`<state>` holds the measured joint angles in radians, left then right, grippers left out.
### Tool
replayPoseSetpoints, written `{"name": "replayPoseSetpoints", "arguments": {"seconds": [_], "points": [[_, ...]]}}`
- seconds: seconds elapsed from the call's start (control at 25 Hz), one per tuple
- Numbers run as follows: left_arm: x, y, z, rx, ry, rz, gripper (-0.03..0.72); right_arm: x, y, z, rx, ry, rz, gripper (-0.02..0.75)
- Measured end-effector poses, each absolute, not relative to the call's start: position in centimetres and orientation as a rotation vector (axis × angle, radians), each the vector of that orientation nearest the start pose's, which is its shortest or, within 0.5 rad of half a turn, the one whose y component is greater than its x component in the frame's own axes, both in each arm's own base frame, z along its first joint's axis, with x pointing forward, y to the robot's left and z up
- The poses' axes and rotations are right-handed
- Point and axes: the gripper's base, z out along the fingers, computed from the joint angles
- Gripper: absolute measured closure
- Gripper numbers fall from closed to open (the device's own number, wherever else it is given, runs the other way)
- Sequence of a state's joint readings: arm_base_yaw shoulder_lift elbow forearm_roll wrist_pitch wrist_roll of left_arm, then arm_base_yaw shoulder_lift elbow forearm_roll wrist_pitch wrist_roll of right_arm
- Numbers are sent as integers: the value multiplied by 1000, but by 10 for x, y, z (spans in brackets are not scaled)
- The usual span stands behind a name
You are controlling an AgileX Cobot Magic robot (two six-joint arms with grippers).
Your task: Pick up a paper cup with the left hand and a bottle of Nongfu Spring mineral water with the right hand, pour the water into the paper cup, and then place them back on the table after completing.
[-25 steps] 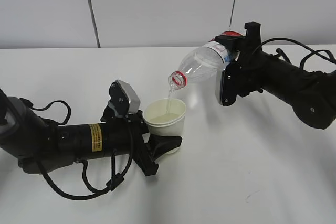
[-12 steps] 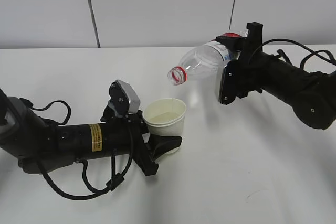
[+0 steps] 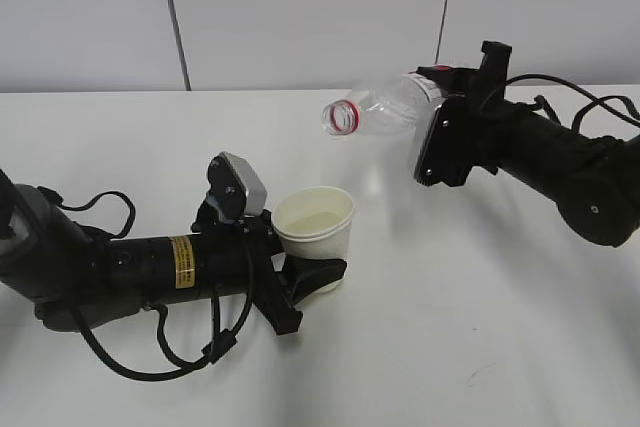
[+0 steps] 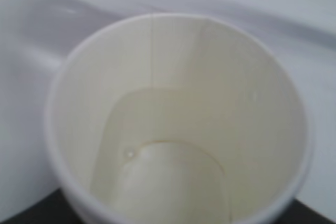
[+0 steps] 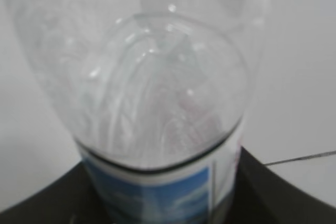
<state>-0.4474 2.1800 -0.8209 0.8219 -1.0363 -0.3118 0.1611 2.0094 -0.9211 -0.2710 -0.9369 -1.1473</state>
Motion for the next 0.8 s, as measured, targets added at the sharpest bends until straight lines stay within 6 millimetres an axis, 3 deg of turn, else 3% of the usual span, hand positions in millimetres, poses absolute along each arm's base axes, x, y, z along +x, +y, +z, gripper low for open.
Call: {"name": "replayPoseSetpoints", "arguments": {"seconds": [0.24, 0.8], "points": [[293, -204, 70, 1029, 1698, -840, 311, 391, 78, 156, -1091, 1274, -592, 370], [294, -204, 71, 1012, 1705, -833, 311, 378, 75, 142, -627, 1584, -96, 370]]}}
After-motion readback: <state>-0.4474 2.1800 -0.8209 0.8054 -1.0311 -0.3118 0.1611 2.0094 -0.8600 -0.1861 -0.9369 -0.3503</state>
